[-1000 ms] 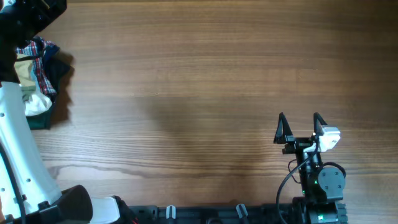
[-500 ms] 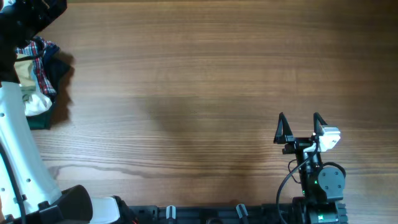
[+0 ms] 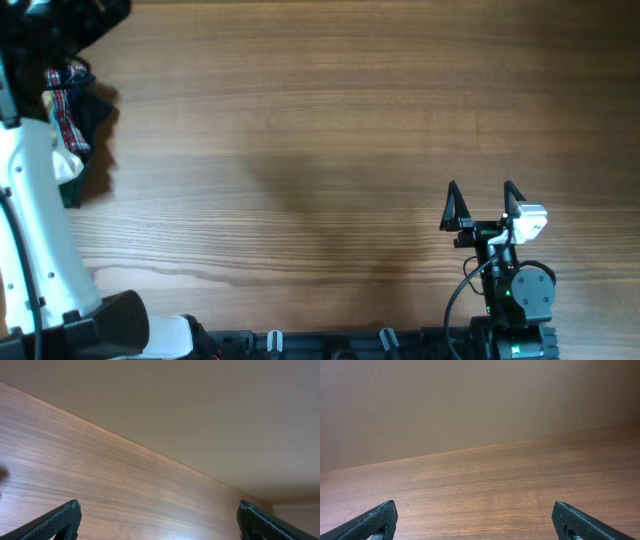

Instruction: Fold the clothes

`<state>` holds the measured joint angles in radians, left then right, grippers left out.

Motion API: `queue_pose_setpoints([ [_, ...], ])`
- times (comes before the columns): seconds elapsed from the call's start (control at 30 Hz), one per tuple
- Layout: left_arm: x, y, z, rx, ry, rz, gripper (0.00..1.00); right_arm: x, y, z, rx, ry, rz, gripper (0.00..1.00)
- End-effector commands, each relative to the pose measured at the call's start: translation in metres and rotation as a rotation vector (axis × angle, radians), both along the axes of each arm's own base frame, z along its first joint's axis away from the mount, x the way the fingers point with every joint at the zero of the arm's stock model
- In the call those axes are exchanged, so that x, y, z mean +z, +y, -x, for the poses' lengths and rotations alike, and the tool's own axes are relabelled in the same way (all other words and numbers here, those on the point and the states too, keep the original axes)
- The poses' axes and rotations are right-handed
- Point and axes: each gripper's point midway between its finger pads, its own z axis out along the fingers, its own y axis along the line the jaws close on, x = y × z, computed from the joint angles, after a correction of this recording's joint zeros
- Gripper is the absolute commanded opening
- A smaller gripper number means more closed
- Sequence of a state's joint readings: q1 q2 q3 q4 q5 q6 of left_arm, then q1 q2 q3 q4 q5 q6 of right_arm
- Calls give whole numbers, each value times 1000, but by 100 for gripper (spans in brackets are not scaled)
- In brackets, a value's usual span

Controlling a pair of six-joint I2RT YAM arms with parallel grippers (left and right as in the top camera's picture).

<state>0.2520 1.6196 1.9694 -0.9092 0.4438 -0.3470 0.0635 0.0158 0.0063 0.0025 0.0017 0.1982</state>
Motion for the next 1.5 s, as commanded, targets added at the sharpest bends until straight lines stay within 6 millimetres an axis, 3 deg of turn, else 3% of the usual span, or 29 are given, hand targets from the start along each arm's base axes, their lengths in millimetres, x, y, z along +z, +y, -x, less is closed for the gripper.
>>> queue_pose_setpoints([
  [0.0,-8,-24,0,-45,29,-7,100,0,0,0,4,-1,-14,100],
  [0.13,-12,-46,24,-69,96,-17,100,0,0,0,4,-1,-14,100],
  [0.3,21,-61,84,-88,31,-28,100,0,0,0,4,-1,-14,100],
  [0.4,25,-59,122,-52,-21,-57,100,0,0,0,4,-1,-14,99],
  [0.53,11,-57,170,-9,-141,-95,100,0,0,0,4,-1,-14,100],
  [0.63,-18,-60,192,-7,-207,-103,100,0,0,0,4,-1,-14,100],
  [0.77,-79,-60,195,-6,-233,-106,100,0,0,0,4,-1,-14,100],
  [0.9,-104,-58,172,-7,-381,-121,100,0,0,0,4,-1,-14,100],
  [1.0,-122,-59,165,-11,-418,-124,100,0,0,0,4,-1,-14,100],
  [1.47,-201,-57,186,12,-411,-131,100,0,0,0,4,-1,-14,100],
])
